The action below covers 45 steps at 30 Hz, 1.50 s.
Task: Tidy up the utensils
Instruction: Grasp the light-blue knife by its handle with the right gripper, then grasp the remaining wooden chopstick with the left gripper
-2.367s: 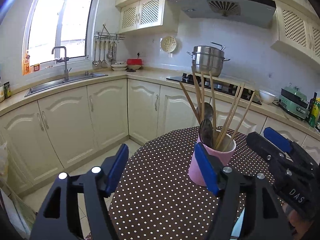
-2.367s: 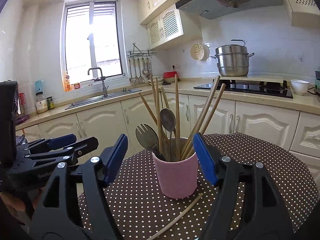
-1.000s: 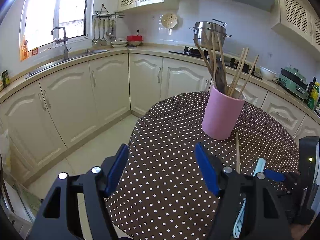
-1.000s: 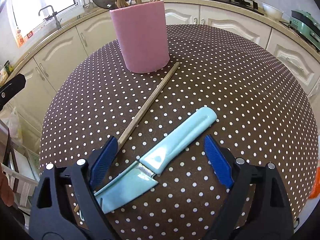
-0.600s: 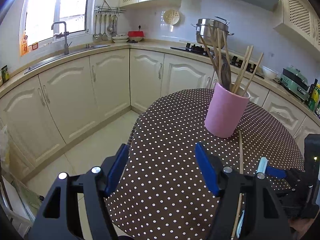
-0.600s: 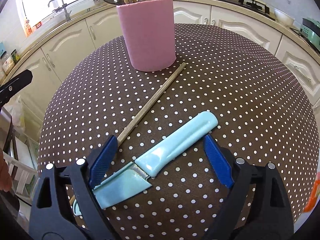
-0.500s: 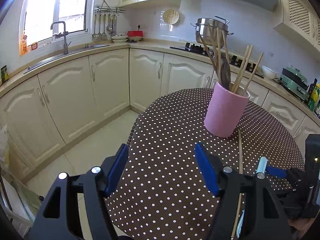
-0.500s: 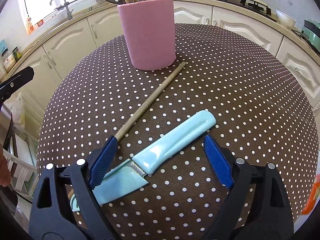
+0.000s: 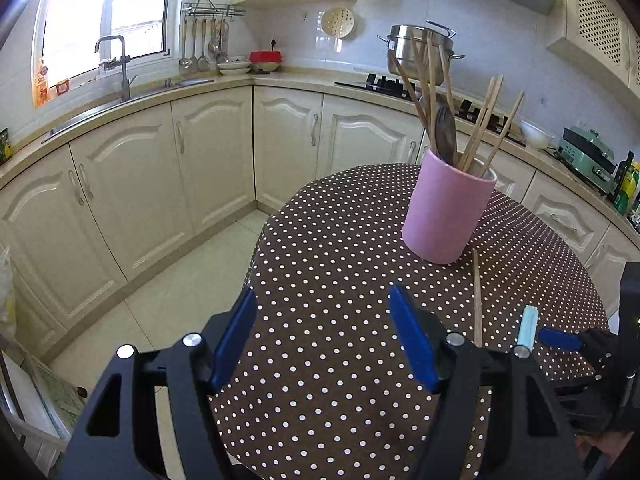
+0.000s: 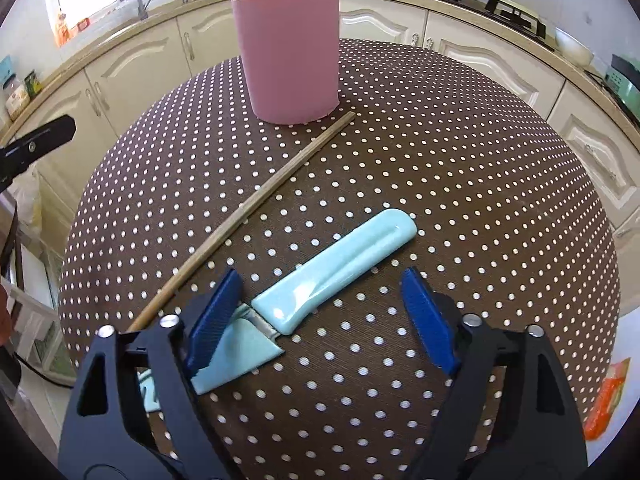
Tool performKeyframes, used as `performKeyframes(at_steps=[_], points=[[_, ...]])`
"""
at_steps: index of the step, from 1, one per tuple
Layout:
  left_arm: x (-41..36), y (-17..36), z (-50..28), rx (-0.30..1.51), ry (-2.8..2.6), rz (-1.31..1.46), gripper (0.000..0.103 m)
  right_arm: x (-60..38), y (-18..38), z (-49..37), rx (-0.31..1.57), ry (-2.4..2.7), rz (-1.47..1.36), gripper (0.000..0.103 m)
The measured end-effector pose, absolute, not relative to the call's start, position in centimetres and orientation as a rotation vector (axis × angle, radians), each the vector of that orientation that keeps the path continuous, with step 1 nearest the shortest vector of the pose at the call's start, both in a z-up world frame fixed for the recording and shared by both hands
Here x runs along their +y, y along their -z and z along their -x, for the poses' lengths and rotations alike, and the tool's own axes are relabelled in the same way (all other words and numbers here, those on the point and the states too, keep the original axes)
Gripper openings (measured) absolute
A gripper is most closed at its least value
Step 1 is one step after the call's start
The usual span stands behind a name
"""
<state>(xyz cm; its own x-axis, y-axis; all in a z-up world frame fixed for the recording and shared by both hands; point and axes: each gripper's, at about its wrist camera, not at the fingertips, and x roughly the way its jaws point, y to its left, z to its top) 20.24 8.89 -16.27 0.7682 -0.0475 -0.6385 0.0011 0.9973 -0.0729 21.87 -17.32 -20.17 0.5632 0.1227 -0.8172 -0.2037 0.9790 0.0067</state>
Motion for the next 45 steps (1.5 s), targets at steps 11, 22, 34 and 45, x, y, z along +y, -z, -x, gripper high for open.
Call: performKeyframes(at_steps=[11, 22, 34, 45], points=[[7.3, 16.7, -19.9, 0.709, 0.086, 0.057, 0.068, -21.1, 19.0, -24.2, 1.051, -0.318, 0.178, 0.021], [5.7, 17.6, -21.4, 0.781, 0.175, 0.062, 0.068, -18.3, 18.5, -25.4, 1.025, -0.334, 0.274, 0.021], [3.0, 18.9, -23.6, 0.889, 0.253, 0.056, 0.068, -20.0, 19.1, -26.6, 1.019, -0.402, 0.215, 0.021], [1.5, 19.8, -26.6, 0.992, 0.245, 0.083, 0.068, -21.7, 19.2, -27.9, 1.045, -0.444, 0.091, 0.021]])
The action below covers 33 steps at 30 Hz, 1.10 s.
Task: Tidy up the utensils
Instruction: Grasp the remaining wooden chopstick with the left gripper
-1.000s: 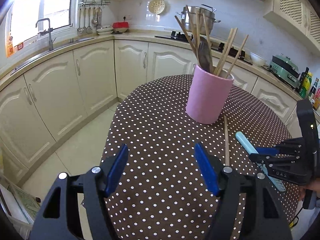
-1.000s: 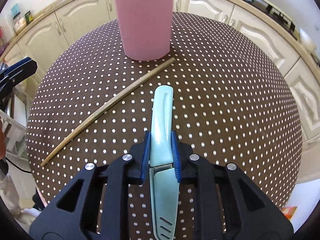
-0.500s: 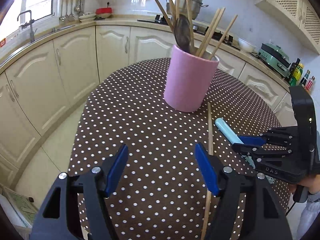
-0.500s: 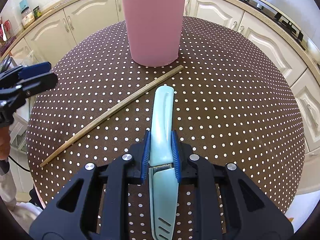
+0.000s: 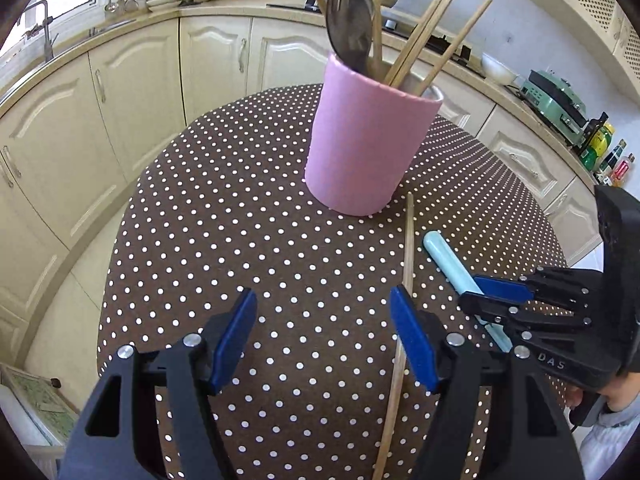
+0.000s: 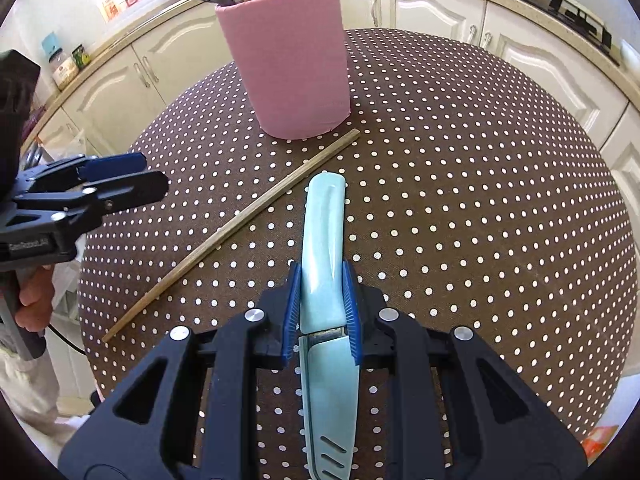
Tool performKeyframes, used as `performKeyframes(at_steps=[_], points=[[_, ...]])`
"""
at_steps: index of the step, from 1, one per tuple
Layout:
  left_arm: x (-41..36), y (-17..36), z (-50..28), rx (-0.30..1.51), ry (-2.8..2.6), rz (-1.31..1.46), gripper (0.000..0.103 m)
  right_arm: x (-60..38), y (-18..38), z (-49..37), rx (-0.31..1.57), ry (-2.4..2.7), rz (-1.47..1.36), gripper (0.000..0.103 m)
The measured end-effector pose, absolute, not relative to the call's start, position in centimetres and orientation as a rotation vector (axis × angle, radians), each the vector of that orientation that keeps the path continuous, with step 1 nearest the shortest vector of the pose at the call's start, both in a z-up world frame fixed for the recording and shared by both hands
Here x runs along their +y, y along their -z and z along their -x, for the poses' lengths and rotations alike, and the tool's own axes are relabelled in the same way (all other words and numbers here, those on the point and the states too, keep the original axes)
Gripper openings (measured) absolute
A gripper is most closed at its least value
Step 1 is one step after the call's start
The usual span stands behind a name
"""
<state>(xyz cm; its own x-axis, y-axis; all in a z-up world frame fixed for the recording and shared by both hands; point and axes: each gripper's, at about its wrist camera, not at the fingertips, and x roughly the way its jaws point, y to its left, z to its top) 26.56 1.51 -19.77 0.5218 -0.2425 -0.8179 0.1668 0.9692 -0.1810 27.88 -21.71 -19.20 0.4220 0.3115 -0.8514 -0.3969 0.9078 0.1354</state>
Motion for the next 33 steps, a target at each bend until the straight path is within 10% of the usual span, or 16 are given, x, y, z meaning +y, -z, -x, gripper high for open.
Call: performKeyframes(at_steps=[19, 26, 30, 33], points=[[-5.7, 21.2, -29.7, 1.124, 0.334, -0.092, 0.067, -22.0, 18.9, -28.1, 1.076, -0.452, 0.074, 0.021], [-8.3, 22.4, -31.2, 1.123, 0.292, -0.185, 0.039, -22.5, 18.9, -28.3, 1.101, -0.463, 0.049, 0.021], [-9.5, 22.4, -30.9, 1.101, 0.309, -0.211, 0.006, -22.1, 18.8, -28.6, 1.114, -0.456, 0.076, 0.021], [-8.9, 22.3, -29.7, 1.104, 0.333, -0.192, 0.006, -21.7, 18.8, -29.0, 1.119, -0.452, 0.111, 0.021]])
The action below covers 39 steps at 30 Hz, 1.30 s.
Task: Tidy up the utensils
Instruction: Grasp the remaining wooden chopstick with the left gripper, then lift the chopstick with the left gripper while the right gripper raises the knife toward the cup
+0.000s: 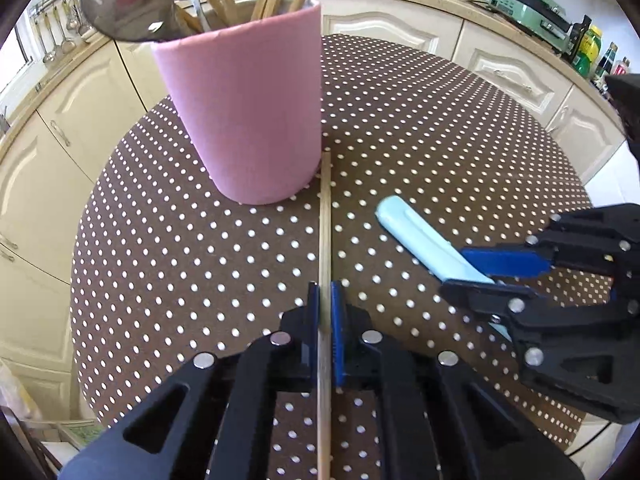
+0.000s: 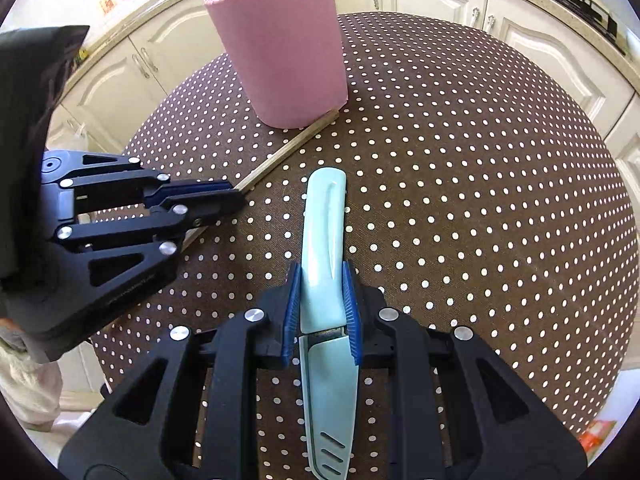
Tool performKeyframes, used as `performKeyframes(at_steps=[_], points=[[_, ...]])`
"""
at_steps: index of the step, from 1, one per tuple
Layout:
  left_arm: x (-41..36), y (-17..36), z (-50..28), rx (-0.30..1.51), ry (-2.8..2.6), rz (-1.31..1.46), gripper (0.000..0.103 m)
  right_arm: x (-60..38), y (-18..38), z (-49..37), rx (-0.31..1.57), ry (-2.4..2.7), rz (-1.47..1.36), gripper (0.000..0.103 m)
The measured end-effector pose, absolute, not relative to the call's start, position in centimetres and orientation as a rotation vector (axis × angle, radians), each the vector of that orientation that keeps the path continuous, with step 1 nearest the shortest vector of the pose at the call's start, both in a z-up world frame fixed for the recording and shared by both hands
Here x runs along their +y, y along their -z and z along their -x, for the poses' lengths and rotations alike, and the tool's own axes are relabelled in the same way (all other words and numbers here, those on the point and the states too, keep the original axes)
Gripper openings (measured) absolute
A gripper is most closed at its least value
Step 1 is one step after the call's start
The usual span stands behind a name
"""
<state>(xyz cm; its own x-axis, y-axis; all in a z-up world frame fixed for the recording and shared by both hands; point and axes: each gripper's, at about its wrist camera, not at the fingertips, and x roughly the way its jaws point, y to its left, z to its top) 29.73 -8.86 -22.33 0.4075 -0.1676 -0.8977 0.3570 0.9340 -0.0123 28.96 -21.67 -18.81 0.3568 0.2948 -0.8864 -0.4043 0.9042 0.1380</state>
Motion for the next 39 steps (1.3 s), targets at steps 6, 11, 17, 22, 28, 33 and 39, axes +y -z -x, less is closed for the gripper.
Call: performKeyframes(at_steps=[6, 11, 17, 22, 28, 33, 39], points=[[-6.9, 21.4, -27.6, 1.039, 0.352, -0.142, 0.006, -20.3, 18.8, -28.7, 1.099, -0.430, 0.152, 0.021], [-6.0, 19.1, -25.6, 0.934, 0.379, -0.116, 0.006, -19.4, 18.4, -28.1, 1.061, -0.433, 0.143, 0.021], [-3.4, 15.7, -23.4, 0.804, 0.377, -0.054, 0.006, -18.8, 16.7, -27.2, 0.980, -0.455, 0.107, 0.021], [-1.9, 13.8, -22.4, 0.694, 0.376, -0.008, 0.006, -19.4, 15.0, -26.5, 0.904, -0.478, 0.042, 0.021], [-0.8, 12.2, -21.2, 0.586, 0.373, 0.043, 0.006, -20.2, 13.2, -25.5, 0.815, -0.505, -0.028, 0.021], [-0.7, 11.3, -21.1, 0.534, 0.367, 0.067, 0.006, -20.5, 12.6, -25.3, 0.786, -0.518, -0.064, 0.021], [-0.7, 10.8, -20.8, 0.483, 0.376, 0.073, 0.006, -20.7, 11.9, -25.1, 0.745, -0.523, -0.090, 0.021]])
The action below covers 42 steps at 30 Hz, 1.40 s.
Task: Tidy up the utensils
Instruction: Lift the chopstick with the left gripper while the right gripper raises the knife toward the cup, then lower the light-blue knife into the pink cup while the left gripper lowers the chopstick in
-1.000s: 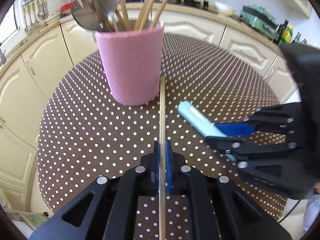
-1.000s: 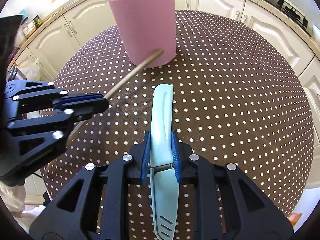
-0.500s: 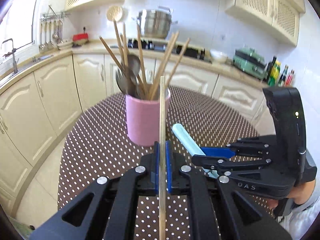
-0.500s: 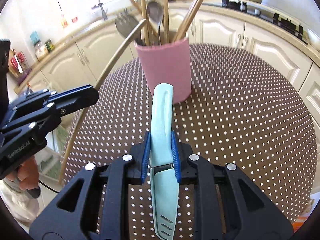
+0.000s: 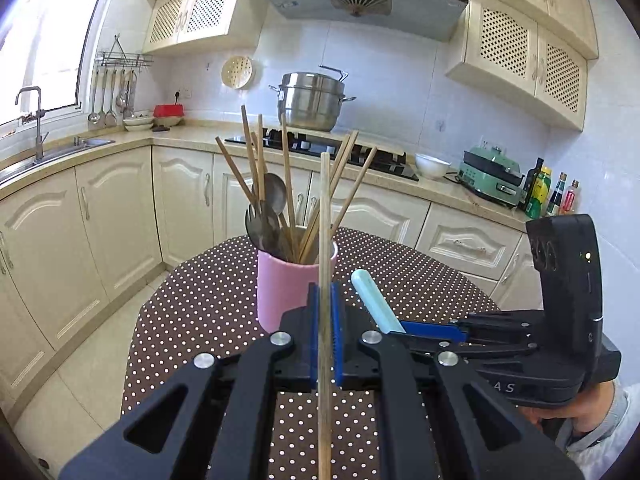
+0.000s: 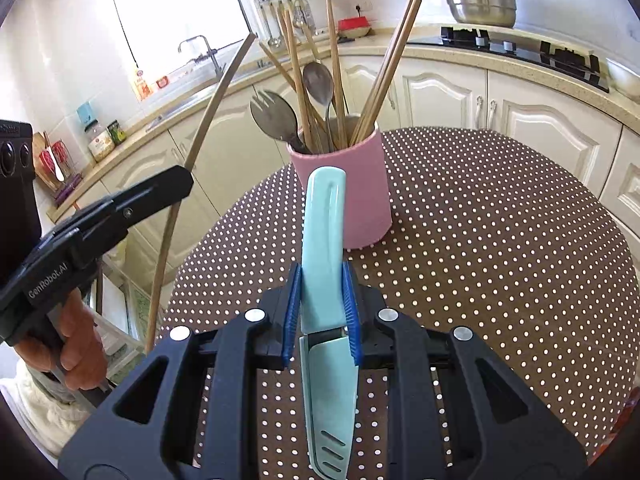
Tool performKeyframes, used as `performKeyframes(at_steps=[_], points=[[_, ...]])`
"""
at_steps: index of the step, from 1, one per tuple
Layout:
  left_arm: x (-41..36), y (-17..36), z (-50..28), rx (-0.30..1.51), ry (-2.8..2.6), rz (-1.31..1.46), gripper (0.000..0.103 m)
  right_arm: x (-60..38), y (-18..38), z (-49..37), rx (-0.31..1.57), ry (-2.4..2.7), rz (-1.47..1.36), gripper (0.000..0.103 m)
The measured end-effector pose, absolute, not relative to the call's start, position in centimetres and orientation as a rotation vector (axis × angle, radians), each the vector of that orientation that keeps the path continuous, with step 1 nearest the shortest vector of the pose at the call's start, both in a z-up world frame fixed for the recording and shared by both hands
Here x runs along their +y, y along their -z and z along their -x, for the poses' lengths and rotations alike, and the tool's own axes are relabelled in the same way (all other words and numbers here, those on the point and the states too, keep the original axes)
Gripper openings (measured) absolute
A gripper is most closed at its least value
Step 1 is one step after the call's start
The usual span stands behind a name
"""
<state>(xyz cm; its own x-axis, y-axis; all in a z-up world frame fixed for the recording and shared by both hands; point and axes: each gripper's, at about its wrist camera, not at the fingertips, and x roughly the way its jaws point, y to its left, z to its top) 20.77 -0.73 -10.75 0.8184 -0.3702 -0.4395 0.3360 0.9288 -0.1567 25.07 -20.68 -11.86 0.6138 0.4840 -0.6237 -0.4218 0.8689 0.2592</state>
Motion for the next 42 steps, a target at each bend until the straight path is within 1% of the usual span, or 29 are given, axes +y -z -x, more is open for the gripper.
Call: performKeyframes(at_steps=[9, 25, 42], points=[[-0.6, 9.5, -20.0, 0.417, 0.362, 0.071, 0.006, -21.0, 11.3, -25.0, 0.708, -0.528, -0.125, 0.021], [2.6, 8.4, -18.6, 0.296, 0.356, 0.090, 0.006, -20.8, 11.0, -24.9, 0.680, -0.500, -0.163, 0.021], [3.0, 7.0, -19.4, 0.228, 0.359, 0.114, 0.006, -21.2, 8.7, -24.7, 0.584, -0.517, -0.214, 0.021]])
